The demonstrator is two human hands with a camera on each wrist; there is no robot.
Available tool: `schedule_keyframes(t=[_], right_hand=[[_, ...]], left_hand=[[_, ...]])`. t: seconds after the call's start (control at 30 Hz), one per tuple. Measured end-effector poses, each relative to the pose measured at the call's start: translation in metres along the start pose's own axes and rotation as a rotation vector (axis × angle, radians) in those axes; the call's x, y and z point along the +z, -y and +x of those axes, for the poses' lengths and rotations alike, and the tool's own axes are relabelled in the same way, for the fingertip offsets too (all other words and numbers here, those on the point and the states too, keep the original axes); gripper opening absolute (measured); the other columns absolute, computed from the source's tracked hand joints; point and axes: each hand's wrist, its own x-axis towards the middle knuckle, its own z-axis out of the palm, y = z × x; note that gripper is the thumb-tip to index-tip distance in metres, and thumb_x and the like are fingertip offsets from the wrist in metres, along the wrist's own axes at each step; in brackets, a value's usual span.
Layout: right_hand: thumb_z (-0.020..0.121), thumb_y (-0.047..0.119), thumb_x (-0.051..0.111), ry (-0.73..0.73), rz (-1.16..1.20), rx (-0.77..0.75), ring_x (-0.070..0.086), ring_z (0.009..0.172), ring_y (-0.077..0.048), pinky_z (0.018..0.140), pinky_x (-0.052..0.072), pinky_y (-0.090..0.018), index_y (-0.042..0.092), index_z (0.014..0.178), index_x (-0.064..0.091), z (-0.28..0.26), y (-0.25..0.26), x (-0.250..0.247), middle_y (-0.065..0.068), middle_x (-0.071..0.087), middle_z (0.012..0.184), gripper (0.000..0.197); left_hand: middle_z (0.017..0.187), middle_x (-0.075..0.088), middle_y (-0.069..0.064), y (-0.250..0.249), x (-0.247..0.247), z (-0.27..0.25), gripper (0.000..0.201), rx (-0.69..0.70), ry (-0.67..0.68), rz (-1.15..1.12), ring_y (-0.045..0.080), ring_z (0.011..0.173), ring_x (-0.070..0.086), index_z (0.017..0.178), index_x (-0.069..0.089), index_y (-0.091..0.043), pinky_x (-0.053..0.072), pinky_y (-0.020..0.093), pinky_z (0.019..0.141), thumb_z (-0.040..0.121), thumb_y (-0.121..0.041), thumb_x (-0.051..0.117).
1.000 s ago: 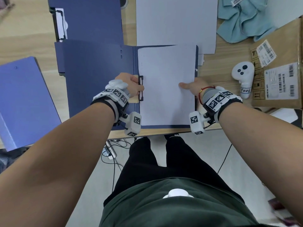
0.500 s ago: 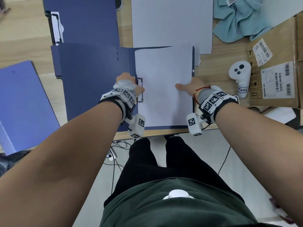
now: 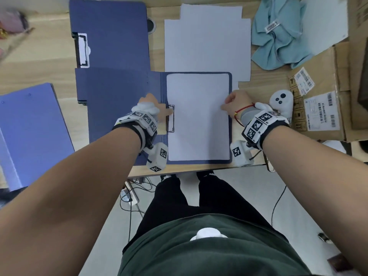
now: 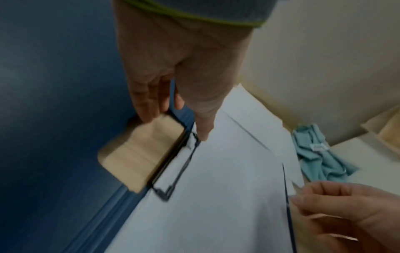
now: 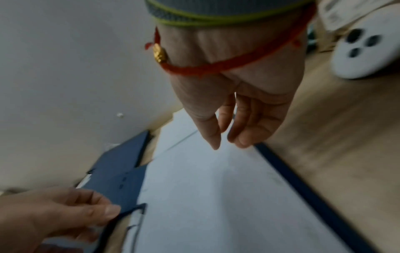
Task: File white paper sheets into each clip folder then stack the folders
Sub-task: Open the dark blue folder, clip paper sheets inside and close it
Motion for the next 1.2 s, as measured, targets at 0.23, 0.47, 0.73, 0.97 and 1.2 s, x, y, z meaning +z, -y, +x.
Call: schedule_keyframes(t=[0.23,0.47,0.73,0.97,1.2], right_hand=[[0.088,0.025,0.058,0.159,-0.356,-0.145,0.058,0.115,-0.030,0.085,0.048,-0.031,0.009,0.134,0.051,-0.018,0.073,0.059,-0.011,0.056,0.130,0.049],[0.084,0.029,0.058,0.226,-0.579,-0.092,0.058,0.103,-0.032,0.071,0.042,-0.028,0.005,0.119,0.056,-0.026,0.092,0.092,-0.016,0.048,0.130,0.043],[0.076,0.075,0.043,0.314,-0.547,-0.069,0.060,0.091,-0.032,0.081,0.046,-0.037,0.011,0.084,0.055,-0.043,0.110,0.089,-0.012,0.061,0.102,0.066],[0.084,0.079,0.030,0.433,0.344,-0.140,0.070,0.094,-0.023,0.086,0.057,-0.043,0.019,0.120,0.062,-0.101,0.157,0.030,0.002,0.067,0.115,0.077],[0.090,0.032,0.060,0.109,0.361,-0.107,0.068,0.081,-0.026,0.071,0.060,-0.037,0.012,0.102,0.066,-0.087,0.102,-0.030,-0.009,0.069,0.102,0.024]], left_hand=[[0.139,0.032,0.015,0.080,-0.046,0.004,0.089,-0.235,-0.283,-0.095,0.033,0.127,0.033,0.135,0.030,-0.014,0.039,0.042,0.092,0.067,-0.042,0.080],[0.134,0.048,0.013,0.141,-0.057,0.004,0.100,-0.270,-0.113,-0.110,0.034,0.123,0.050,0.151,0.008,-0.003,0.042,0.039,0.091,0.084,-0.044,0.069],[0.089,0.069,0.006,0.131,-0.110,0.001,0.059,-0.068,-0.111,-0.241,0.029,0.075,0.064,0.091,0.064,-0.014,0.056,0.036,0.075,0.065,-0.067,0.057],[0.072,0.070,0.007,0.040,-0.133,-0.039,0.079,0.237,0.093,-0.553,0.015,0.043,0.065,0.087,0.065,-0.009,0.050,0.019,0.043,0.084,-0.080,0.032],[0.094,0.069,0.008,-0.027,-0.070,-0.041,0.075,0.229,0.223,-0.488,0.024,0.082,0.066,0.108,0.068,-0.012,0.054,0.031,0.077,0.091,-0.072,0.026]])
